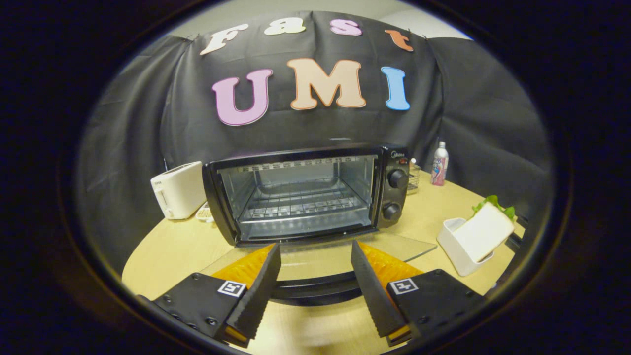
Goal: Open the toaster oven, put the food inside, and close the toaster oven door.
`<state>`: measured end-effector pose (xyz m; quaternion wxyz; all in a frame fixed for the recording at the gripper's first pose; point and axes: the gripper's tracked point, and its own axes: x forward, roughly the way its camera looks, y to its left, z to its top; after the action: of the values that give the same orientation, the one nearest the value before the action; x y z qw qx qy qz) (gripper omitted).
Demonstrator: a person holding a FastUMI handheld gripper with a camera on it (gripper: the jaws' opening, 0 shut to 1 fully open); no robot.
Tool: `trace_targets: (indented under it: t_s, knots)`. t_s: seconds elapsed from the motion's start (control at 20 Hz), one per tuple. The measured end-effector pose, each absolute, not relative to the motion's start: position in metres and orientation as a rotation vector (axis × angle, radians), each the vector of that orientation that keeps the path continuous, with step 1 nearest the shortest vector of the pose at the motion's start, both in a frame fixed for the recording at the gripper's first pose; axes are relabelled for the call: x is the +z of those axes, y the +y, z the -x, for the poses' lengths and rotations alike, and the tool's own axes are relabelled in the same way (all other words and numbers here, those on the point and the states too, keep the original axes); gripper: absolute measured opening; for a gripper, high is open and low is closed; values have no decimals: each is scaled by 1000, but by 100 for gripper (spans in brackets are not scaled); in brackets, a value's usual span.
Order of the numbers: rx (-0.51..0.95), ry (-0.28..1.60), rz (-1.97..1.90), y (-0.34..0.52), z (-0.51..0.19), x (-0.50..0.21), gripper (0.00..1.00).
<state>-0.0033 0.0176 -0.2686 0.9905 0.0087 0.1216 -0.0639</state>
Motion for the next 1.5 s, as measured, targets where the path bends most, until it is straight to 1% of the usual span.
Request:
trace_targets:
  t_s: [0.45,0.65,1.0,1.1,1.25,1.35,1.5]
  knots:
    - [-136,445,1,11,8,-325,91]
    - [-142,439,-26,7,2,-325,91]
    - [-108,491,-9,5,5,-315,90]
    - [-109,476,-17,-5,10,-302,90]
    - [-107,360,-58,-30,19,-263,89]
    - [-115,275,-83,-58,27,-237,89]
    - [-170,203,-115,-111,44,-222,89]
